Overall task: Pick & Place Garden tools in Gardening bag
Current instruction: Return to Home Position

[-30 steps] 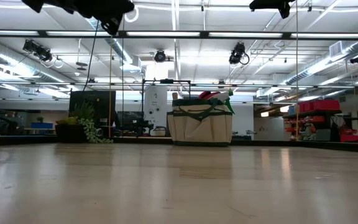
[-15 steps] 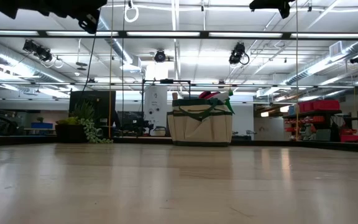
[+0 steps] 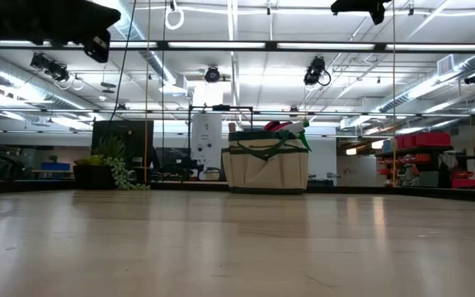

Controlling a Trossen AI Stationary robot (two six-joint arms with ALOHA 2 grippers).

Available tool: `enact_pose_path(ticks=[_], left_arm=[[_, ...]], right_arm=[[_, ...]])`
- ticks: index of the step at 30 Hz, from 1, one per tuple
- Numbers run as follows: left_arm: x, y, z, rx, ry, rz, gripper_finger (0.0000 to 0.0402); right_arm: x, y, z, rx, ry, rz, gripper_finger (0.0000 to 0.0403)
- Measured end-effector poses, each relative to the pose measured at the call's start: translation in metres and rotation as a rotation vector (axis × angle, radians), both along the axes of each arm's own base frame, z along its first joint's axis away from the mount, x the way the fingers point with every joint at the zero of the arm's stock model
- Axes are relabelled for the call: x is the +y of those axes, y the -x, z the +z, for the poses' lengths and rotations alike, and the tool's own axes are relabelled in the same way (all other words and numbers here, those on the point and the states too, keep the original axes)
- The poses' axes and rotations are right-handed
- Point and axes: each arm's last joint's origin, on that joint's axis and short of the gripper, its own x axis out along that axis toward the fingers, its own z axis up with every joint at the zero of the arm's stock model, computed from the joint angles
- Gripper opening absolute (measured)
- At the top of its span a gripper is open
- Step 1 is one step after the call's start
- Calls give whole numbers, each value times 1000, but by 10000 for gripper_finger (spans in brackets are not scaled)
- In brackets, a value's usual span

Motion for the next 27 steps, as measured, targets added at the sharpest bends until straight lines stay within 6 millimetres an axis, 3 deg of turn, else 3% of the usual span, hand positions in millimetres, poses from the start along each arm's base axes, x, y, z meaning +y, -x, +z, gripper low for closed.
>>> enact_pose_path(ticks=[13, 27], left_arm=[[3, 17, -31, -88, 34, 63, 2], [3, 29, -43, -140, 39, 72, 2]], right_arm=[[0, 0, 0, 0, 0, 0, 0], [0, 0, 0, 0, 0, 0, 0]])
